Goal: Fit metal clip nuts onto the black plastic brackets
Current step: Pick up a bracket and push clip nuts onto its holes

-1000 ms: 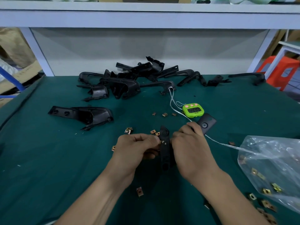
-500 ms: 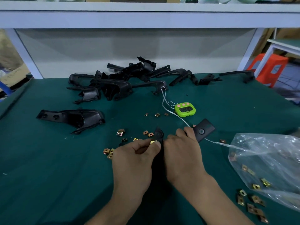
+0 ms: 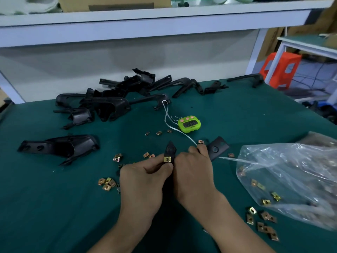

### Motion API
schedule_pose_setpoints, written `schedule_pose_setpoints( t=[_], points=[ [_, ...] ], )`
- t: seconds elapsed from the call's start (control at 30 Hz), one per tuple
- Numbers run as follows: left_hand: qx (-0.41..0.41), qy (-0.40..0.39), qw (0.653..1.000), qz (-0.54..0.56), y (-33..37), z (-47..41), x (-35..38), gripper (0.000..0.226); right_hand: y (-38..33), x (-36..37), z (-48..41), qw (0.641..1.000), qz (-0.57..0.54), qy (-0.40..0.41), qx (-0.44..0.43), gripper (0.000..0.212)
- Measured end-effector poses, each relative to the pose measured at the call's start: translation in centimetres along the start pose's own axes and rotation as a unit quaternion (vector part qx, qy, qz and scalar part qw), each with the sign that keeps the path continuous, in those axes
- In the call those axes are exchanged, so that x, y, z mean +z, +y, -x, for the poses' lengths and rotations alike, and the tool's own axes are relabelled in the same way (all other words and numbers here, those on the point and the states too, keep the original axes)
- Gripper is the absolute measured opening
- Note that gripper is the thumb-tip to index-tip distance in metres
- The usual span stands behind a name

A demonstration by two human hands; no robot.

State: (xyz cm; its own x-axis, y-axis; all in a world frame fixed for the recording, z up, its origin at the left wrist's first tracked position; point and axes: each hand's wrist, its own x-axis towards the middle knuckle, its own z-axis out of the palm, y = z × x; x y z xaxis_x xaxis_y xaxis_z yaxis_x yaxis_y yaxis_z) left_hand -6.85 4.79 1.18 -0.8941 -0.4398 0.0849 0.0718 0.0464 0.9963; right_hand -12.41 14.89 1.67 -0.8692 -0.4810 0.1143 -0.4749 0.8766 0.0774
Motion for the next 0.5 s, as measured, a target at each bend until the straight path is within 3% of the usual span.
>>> schedule_pose_setpoints(
  t=[0.23,0.33,0.5],
  points=[
    [-0.027,-0.058,0.998,0.011,0.7,-1.7,1.3,0.032,1.9,0.2,-0.6,0.999,-0.033,-0.003,0.042,0.035],
    [0.028,-0.018,0.998,-0.061,0.8,-1.7,1.7,0.04,2.2,0.4,-0.8,0.997,-0.056,0.019,0.052,0.033],
    [0.087,-0.079,0.981,-0.154,1.7,-2.1,2.3,0.058,3.0,0.5,-0.8,0.994,-0.086,-0.01,0.063,0.019]
  ],
)
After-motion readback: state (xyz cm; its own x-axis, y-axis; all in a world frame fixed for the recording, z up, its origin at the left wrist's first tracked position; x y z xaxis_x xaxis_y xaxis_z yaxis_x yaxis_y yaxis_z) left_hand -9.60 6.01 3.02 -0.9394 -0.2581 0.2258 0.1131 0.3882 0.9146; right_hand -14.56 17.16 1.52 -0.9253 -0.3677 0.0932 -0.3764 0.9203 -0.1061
